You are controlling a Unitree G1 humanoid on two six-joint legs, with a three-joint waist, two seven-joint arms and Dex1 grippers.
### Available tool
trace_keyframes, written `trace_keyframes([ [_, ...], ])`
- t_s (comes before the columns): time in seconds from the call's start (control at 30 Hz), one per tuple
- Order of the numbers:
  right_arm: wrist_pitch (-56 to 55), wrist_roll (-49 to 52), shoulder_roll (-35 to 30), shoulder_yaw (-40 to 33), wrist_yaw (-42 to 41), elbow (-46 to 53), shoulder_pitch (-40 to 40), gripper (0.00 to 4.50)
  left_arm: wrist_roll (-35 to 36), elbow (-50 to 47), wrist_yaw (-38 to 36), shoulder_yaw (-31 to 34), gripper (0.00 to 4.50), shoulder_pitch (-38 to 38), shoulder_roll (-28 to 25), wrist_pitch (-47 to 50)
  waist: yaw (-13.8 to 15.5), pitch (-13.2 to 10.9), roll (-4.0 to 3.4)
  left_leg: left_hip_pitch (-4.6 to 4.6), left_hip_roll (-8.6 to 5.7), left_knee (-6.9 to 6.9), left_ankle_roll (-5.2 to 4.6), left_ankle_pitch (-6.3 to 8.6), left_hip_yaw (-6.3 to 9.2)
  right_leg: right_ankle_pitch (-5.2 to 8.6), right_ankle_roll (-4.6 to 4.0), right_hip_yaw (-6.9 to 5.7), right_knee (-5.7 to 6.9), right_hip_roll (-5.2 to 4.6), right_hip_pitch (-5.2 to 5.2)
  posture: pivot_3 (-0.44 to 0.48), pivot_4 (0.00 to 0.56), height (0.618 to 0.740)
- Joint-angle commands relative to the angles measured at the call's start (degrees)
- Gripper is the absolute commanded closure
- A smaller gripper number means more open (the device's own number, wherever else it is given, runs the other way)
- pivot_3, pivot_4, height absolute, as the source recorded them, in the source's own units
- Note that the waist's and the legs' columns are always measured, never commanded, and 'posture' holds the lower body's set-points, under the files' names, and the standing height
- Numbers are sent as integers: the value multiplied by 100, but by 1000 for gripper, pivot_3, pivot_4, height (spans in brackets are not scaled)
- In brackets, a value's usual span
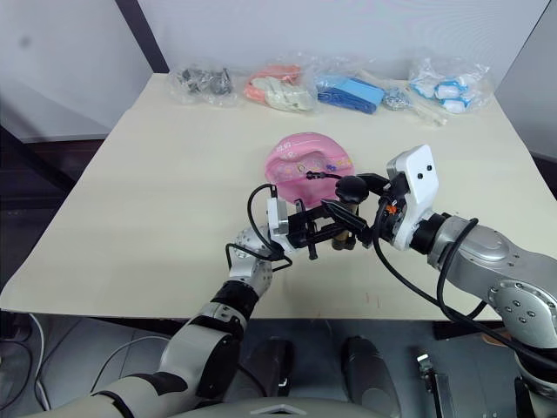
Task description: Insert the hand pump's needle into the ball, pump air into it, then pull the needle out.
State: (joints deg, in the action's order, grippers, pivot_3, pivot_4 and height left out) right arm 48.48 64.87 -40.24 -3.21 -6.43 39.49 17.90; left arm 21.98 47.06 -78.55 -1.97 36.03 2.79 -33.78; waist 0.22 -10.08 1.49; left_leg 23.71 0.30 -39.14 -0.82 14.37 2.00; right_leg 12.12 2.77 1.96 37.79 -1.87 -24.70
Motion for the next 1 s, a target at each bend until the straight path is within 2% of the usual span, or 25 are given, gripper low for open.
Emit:
trace_keyframes([
  [0.03,-97,-59,68,-102,-89,133,82,0,36,-157,4,31,3507,97,51,-20,-6,0,0,0,0,0,0,0,0,0,0,0,1,0,0,0,150,740],
  [0.13,-140,-56,196,-157,-67,139,153,779,33,-177,1,21,3507,88,45,33,-27,0,0,0,0,0,0,0,0,0,0,0,1,0,0,0,150,740],
  [0.27,-97,-45,259,-196,-54,169,166,2654,28,-206,-9,18,3507,72,35,80,-62,0,0,0,0,0,0,0,1,0,0,0,2,0,0,0,150,740],
  [0.43,-112,-54,298,-210,-64,152,172,2692,2,-232,-5,-6,3507,46,28,149,-85,0,0,0,0,0,0,0,1,0,0,0,2,0,0,0,150,740],
  [0.53,-108,-56,299,-214,-60,172,168,2693,97,-356,-173,-70,3507,20,-50,683,-87,0,0,-1,0,0,0,0,1,0,0,0,3,0,0,0,150,740],
  [0.57,-107,-63,290,-217,-69,172,170,2693,94,-396,-117,-57,3007,29,-72,774,-92,0,0,0,0,0,0,0,1,0,0,0,3,0,0,0,150,740],
  [0.63,-103,-66,262,-238,-82,176,178,2693,-11,-579,88,-68,2390,24,-184,1015,-93,0,0,-1,0,0,0,0,1,0,0,0,3,1,0,0,150,740],
  [0.67,-96,-63,240,-257,-92,174,189,2693,-57,-769,138,-134,1940,8,-322,1387,-98,0,0,-1,0,0,0,0,1,0,1,0,4,1,0,0,150,740],
  [0.7,-82,-45,204,-291,-110,165,212,2693,-151,-1058,186,-220,1622,-15,-569,1813,-101,0,0,-1,1,0,0,0,2,0,1,0,4,1,0,0,150,740],
  [0.73,-73,-34,180,-313,-123,158,228,2693,-209,-1278,223,-284,1039,-38,-744,2119,-112,-1,-1,-1,1,0,0,0,2,0,1,0,5,2,0,0,150,740],
  [0.8,-41,26,120,-346,-150,158,281,2693,-332,-1837,340,-435,435,-154,-1191,2872,-132,-1,-3,-4,6,0,0,0,2,0,0,1,7,8,-1,0,150,740],
  [0.9,3,128,71,-366,-146,113,391,2693,-569,-2351,584,-647,341,-372,-1532,3305,-124,1,-5,-6,11,1,0,0,3,1,0,1,8,12,-1,0,150,740],
  [1.0,40,181,58,-384,-143,85,448,2693,-756,-2467,813,-803,341,-473,-1570,3389,-68,1,-5,-3,9,0,0,0,3,1,0,-1,5,6,0,0,150,740],
])
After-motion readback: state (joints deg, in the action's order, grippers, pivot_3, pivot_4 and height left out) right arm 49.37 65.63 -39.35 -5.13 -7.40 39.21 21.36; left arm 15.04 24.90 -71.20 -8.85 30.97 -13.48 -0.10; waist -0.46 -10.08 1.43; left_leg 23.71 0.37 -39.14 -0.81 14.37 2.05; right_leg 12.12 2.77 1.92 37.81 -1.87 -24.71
